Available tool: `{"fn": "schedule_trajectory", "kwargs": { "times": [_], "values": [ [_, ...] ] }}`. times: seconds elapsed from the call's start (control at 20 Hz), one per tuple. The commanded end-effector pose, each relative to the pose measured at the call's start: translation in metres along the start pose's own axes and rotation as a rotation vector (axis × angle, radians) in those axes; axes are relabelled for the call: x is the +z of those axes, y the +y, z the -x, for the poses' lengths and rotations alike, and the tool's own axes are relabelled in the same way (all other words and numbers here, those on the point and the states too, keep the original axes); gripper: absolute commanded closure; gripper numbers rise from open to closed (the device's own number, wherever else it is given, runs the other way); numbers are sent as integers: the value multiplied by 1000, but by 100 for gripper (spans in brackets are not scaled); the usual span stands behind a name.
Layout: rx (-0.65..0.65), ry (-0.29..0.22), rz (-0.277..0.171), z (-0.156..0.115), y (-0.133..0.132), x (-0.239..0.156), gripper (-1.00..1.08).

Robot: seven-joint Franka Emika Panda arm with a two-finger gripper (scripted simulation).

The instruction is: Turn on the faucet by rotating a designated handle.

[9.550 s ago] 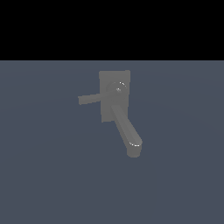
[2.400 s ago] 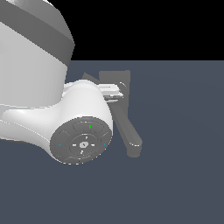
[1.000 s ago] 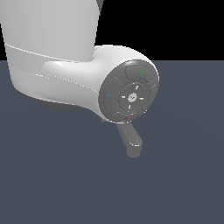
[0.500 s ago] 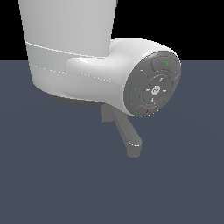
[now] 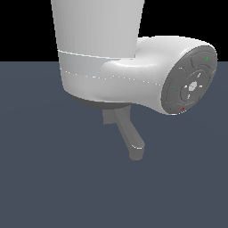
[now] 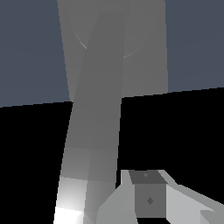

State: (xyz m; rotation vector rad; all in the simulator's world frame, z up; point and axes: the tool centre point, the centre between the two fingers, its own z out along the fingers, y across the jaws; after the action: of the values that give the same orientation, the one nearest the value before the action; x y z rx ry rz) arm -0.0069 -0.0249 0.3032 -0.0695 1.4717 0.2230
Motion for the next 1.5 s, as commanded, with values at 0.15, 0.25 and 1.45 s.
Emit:
{"fn": "schedule_trajectory", "kwargs": {
  "times": [0.15,0.25,1.45],
  "values": [
    [-51,92,20,-1,-10,9,108],
    [-55,99,21,1,-15,10,108],
    [-58,101,21,-14,-84,9,108]
  ]
}}
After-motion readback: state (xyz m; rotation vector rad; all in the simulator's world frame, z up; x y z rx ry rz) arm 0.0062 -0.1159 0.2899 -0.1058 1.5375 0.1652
